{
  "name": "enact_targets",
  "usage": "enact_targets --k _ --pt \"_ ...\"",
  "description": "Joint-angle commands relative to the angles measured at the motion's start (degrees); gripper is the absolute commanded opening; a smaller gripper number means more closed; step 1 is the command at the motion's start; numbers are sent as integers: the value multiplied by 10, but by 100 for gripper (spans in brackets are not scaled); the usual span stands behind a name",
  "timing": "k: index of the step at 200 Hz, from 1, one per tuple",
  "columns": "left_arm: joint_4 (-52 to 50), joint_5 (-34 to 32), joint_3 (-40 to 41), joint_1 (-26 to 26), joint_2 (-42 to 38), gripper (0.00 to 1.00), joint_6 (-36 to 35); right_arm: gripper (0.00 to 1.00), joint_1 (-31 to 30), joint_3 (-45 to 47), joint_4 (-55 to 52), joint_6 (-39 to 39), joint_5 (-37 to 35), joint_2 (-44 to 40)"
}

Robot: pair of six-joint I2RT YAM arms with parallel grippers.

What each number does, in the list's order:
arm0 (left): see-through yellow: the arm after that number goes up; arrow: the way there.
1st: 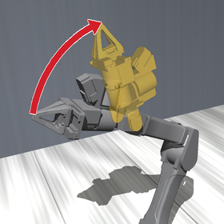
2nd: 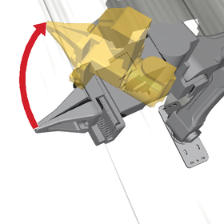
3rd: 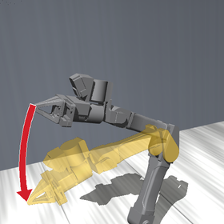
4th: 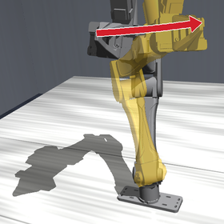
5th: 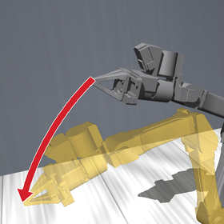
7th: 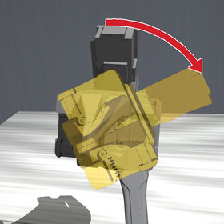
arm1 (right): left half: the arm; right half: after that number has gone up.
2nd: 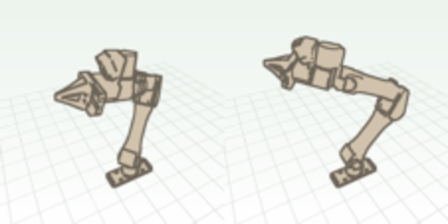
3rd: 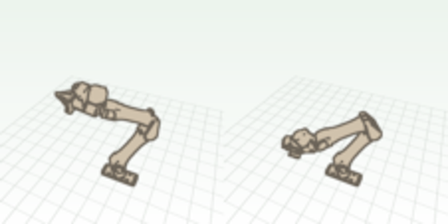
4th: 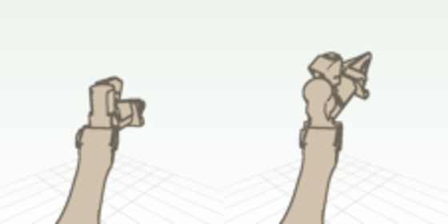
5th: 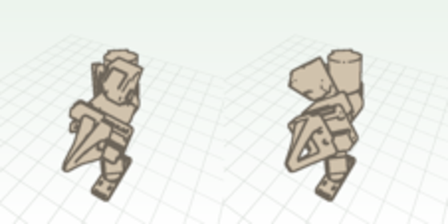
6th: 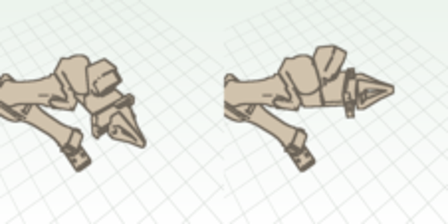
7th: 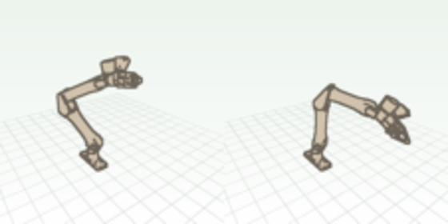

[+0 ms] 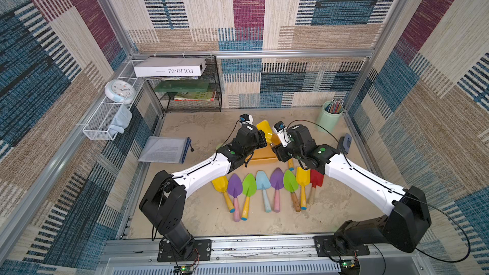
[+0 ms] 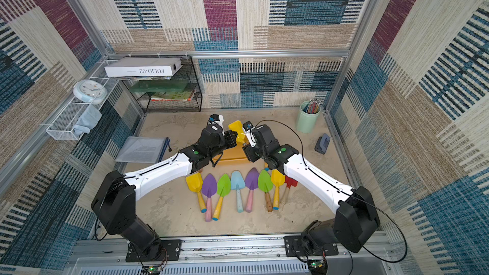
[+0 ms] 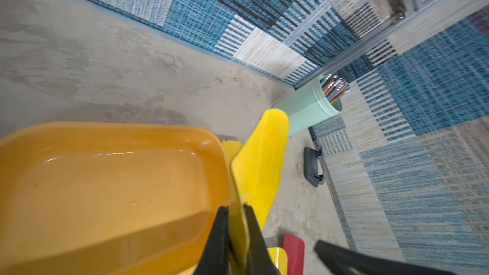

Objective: Put the shovel into the storage box
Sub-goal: Place the shovel in the storage box.

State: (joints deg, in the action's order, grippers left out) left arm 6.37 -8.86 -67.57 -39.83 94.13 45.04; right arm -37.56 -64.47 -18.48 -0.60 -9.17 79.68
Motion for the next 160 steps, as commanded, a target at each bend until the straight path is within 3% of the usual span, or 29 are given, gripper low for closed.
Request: enact_targets --k 1,33,61,122,160 --pt "10 -64 13 1 -13 0 45 78 -1 -1 15 17 -21 -12" --pt "-16 -141 29 -1 -22 0 116 93 -1 15 20 23 -5 -50" --pt "-54 -211 33 -4 -19 0 209 100 0 33 23 24 -1 -94" --pt "-90 -273 -11 -9 65 0 379 100 9 61 24 11 41 -163" --pt "-116 -285 -53 -9 121 0 437 100 18 72 28 -2 65 -167"
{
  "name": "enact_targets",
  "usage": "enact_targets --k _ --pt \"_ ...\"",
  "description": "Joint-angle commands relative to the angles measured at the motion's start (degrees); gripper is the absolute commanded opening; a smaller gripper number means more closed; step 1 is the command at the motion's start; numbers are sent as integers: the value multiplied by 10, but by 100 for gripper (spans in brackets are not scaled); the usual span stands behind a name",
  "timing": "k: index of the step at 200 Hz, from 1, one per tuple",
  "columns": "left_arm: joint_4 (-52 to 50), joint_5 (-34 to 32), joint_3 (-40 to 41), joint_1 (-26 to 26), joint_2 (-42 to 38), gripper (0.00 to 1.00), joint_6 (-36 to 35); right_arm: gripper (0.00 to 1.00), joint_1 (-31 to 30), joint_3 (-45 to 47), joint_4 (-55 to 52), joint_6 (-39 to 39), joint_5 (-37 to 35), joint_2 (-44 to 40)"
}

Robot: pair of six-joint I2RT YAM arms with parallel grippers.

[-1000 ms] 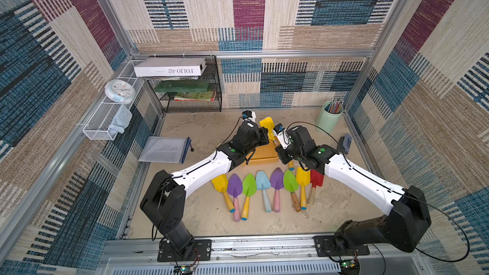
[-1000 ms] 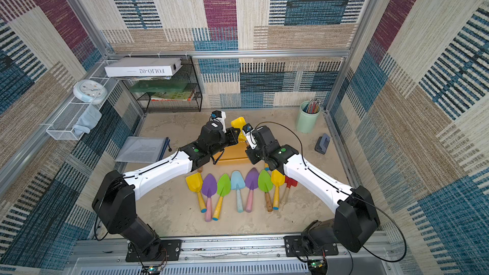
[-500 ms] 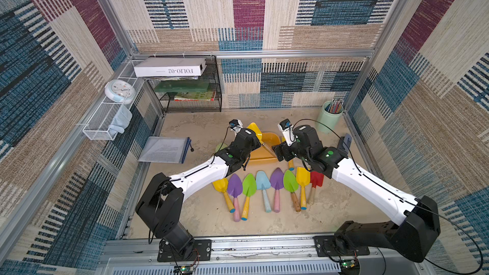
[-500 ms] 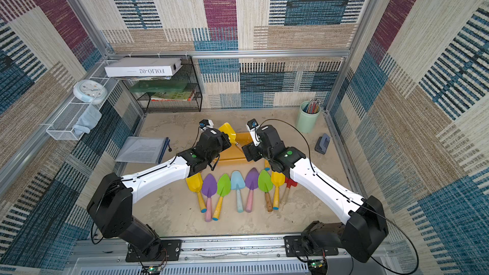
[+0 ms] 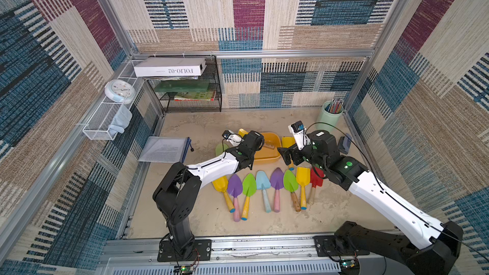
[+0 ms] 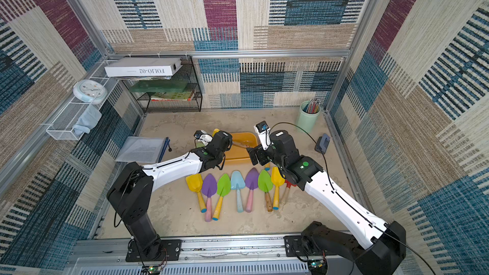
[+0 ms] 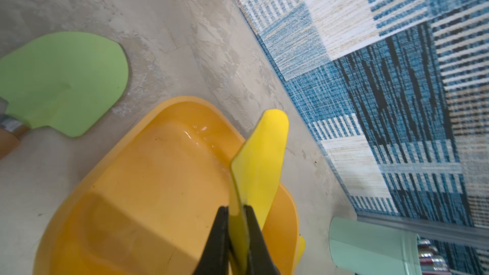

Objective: Put the shovel into the storage box
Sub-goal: Place the shovel in the storage box.

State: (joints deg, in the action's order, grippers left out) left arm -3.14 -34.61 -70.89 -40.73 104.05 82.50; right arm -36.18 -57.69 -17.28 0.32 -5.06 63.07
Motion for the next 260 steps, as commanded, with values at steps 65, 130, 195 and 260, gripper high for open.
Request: enact_targets --k 65,130,195,260 --pt "-104 -45 -98 -1 91 0 103 100 25 20 33 -22 54 17" --pt "-173 -62 -150 0 142 0 152 99 47 25 44 -26 87 30" --pt "-218 -46 -194 -1 194 0 196 99 57 29 46 -26 102 31" --pt "-238 -25 -220 1 221 15 205 100 61 29 44 -26 108 34"
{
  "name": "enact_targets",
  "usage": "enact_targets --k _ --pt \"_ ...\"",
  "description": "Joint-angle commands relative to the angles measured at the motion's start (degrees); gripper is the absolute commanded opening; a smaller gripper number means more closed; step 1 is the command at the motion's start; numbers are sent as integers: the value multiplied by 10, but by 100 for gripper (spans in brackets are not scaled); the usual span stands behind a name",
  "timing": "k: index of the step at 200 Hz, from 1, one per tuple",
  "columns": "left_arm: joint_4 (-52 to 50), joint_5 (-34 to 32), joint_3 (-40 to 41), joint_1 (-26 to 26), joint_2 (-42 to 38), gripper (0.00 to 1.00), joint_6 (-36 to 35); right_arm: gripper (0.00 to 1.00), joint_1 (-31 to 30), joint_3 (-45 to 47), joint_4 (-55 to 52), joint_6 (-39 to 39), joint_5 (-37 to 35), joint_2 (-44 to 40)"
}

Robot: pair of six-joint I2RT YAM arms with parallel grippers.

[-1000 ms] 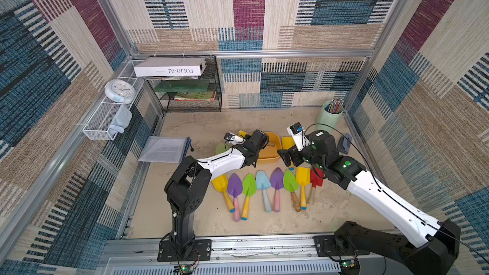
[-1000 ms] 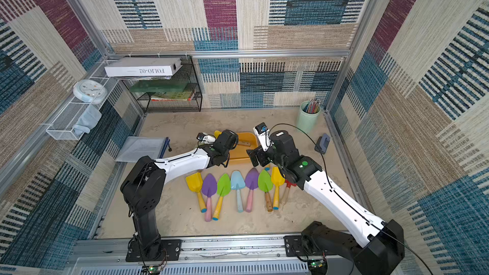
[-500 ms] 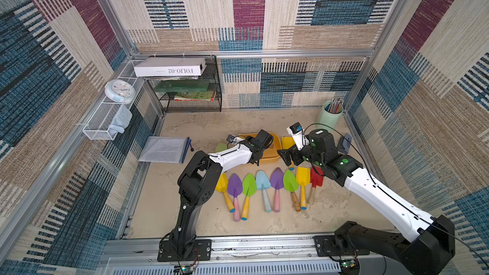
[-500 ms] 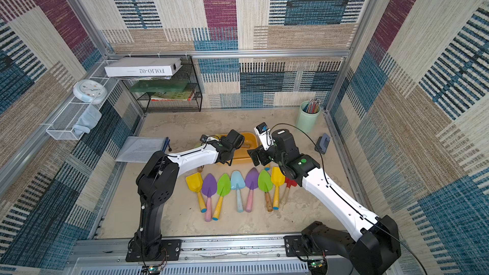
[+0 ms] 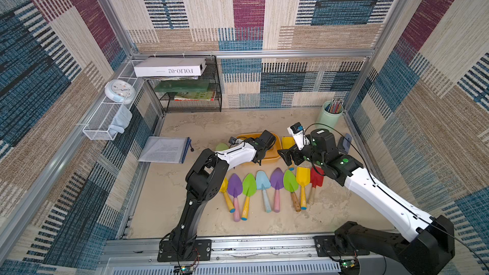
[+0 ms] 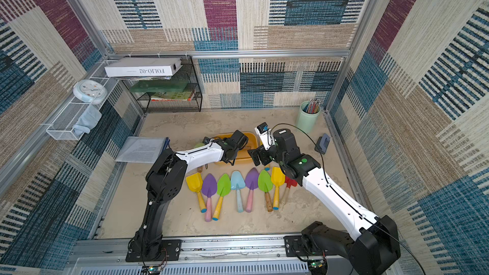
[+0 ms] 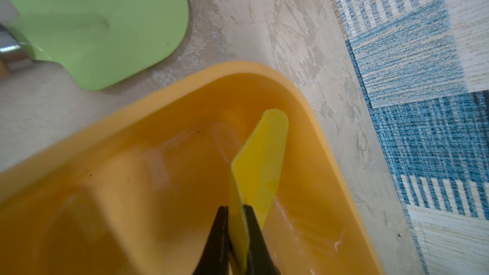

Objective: Put the shovel into the storage box
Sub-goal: Place the shovel in the storage box, then adjust the storage box at the center of the board.

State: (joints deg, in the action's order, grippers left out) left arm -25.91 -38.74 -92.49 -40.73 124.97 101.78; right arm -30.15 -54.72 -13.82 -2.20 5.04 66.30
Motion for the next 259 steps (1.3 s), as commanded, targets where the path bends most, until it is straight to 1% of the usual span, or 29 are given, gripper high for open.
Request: enact_targets --k 1,14,35,43,68,82,104,195,218,242,259 --pt "-11 17 -4 1 12 17 12 100 1 0 9 -1 7 1" --pt "-14 20 -5 1 13 33 14 100 1 0 9 -1 8 0" --pt "-18 22 -8 2 15 52 19 100 1 -1 7 -1 9 0" --pt "-20 22 -8 3 15 56 20 99 2 0 6 0 9 0" --pt "-20 27 -10 6 15 64 21 99 2 -1 5 -1 10 -2" --pt "-19 31 -13 6 13 67 16 100 3 -2 5 -1 10 -2" --pt "-14 33 -20 7 4 69 -1 99 3 -4 5 -2 10 -2" --pt "0 42 -27 7 -49 71 -44 100 5 -10 0 -3 15 1" --pt "12 39 -18 6 -79 72 -72 100 11 -23 -9 -15 18 11" --pt "-3 11 -10 3 -124 73 -124 99 21 -49 -22 -35 29 36" --pt "-11 -2 21 3 -167 73 -151 98 31 -75 -34 -60 46 61"
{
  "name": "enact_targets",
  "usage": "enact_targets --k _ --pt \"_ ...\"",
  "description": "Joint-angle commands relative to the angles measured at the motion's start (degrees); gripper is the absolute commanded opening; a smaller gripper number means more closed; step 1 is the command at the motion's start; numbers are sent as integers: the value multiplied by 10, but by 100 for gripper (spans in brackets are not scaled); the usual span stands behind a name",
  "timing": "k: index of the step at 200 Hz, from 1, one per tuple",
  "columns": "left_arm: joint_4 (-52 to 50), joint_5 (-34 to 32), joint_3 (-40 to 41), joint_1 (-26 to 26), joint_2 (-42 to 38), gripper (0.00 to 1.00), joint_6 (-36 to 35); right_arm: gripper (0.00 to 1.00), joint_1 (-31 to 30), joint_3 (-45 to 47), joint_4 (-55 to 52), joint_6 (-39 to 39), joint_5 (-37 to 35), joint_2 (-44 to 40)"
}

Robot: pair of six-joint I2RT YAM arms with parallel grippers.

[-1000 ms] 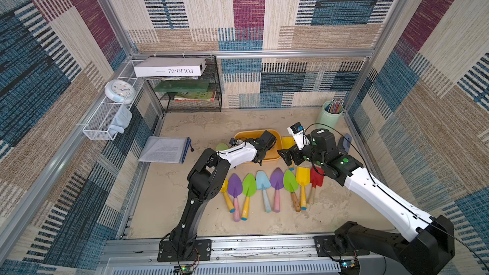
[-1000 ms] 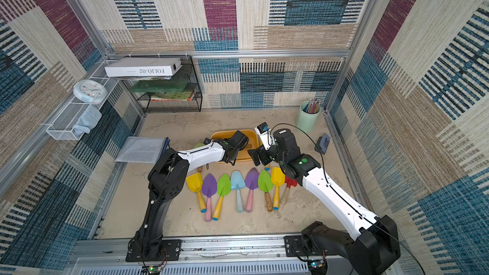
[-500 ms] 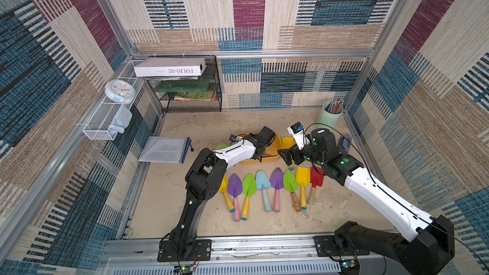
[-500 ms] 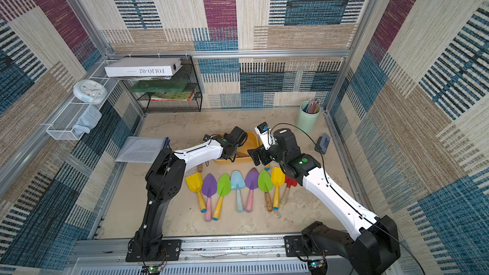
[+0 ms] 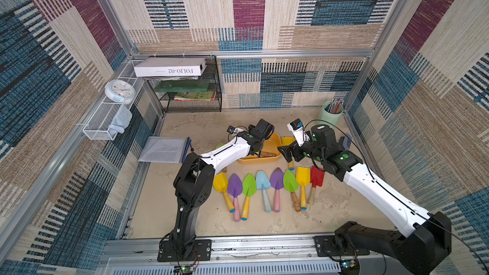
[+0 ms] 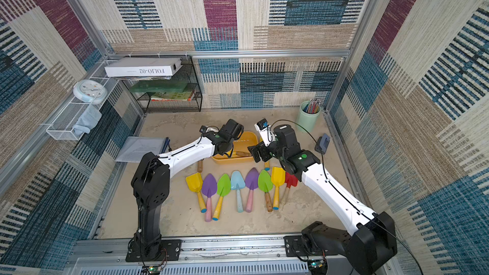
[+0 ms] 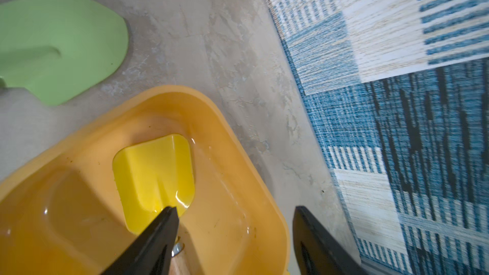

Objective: Put the shovel into the storage box
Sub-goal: Adjust the storage box at the center of the board.

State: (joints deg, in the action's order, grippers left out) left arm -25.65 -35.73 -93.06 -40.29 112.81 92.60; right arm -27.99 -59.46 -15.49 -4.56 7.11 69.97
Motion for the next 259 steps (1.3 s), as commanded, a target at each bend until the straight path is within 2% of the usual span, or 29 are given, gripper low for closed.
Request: enact_targets --k 1,31,58,83,107,142,183,259 --pt "-14 -33 29 -1 -48 73 -60 98 11 -29 -18 -38 26 25" --pt "-15 -23 125 -2 -139 73 -63 97 27 -91 -58 -118 53 95" --pt "-13 37 210 -3 -198 72 -35 97 41 -157 -91 -242 64 181" --pt "-8 89 241 -6 -215 71 -26 94 55 -257 -144 -368 82 288" --pt "-8 107 244 -10 -212 70 -23 94 62 -384 -195 -431 93 400" --pt "-8 122 250 -20 -203 69 -8 93 68 -540 -262 -479 94 529" --pt "4 135 264 -30 -188 65 23 93 73 -660 -304 -505 119 619" --pt "8 173 237 -37 -140 63 28 92 75 -699 -318 -516 154 672"
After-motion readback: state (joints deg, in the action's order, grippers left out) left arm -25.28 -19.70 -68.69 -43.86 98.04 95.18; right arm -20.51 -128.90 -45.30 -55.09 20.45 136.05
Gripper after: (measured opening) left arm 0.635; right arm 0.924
